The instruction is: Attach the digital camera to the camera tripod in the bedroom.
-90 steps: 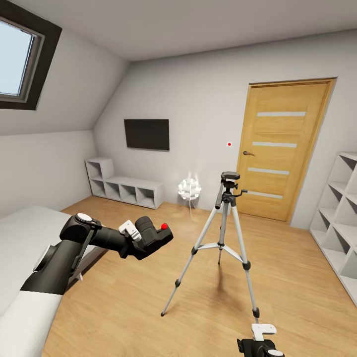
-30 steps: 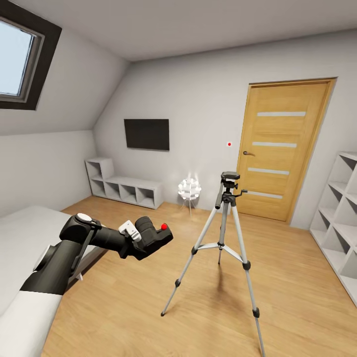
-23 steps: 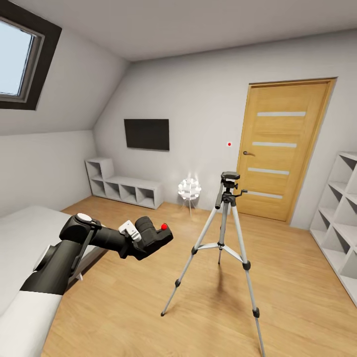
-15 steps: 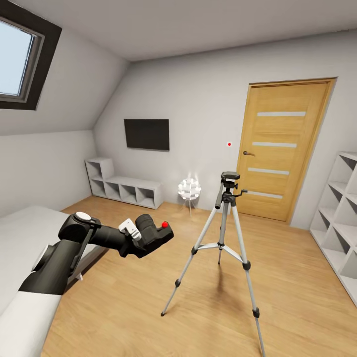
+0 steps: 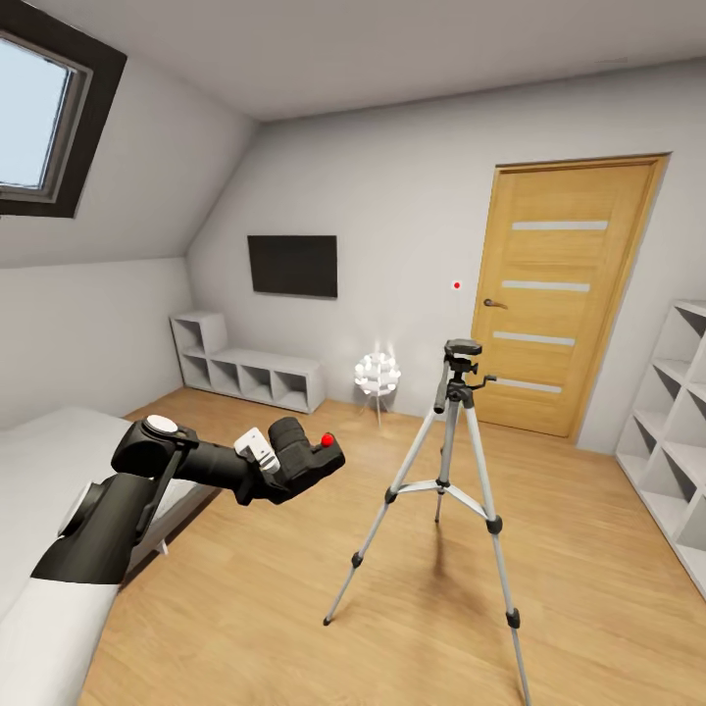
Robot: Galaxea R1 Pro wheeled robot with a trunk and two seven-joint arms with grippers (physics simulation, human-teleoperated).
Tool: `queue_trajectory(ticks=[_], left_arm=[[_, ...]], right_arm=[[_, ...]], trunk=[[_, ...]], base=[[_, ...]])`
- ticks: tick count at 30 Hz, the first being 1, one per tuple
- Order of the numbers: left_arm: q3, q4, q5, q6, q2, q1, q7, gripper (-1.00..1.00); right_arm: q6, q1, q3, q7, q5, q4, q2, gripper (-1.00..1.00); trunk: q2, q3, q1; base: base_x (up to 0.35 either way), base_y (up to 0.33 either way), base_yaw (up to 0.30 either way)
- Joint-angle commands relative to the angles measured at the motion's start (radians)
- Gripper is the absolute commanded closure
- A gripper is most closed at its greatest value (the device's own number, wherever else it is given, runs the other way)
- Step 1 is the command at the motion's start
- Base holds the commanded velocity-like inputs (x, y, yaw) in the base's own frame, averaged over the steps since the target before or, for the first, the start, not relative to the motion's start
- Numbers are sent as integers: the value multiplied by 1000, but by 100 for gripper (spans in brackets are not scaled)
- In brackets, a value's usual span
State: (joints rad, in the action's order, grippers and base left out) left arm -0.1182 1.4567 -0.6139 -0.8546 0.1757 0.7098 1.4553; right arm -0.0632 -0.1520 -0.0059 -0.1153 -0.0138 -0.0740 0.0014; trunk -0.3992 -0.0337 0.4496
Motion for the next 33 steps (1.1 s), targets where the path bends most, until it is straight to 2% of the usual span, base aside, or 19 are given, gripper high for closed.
queue_trajectory(ticks=[1,5,10,18,23,33], left_arm=[[-1,1,-9,-11,0,0,10,100],[0,1,-9,-10,1,0,10,100],[28,29,1,5,29,-28,10,100],[55,74,2,3,5,-73,17,100],[66,81,2,1,-3,-102,17,100],[69,98,2,-3,-8,-158,17,100]], right_arm=[[-8,-1,0,-2,-1,-4,0,-100],[-11,-1,0,-1,-1,-4,0,-100],[11,27,-20,-8,-21,-16,-28,-100],[7,73,-17,-8,-20,-6,-71,-100],[7,101,-17,-9,-20,-5,-72,-100],[6,101,-17,-9,-20,-4,-71,-100]], trunk=[[-1,0,0],[-1,0,0],[-1,0,0],[-1,0,0],[-1,0,0],[-1,0,0]], base=[[0,273,0],[0,289,0],[0,0,0],[0,0,0],[43,15,0],[260,174,0]])
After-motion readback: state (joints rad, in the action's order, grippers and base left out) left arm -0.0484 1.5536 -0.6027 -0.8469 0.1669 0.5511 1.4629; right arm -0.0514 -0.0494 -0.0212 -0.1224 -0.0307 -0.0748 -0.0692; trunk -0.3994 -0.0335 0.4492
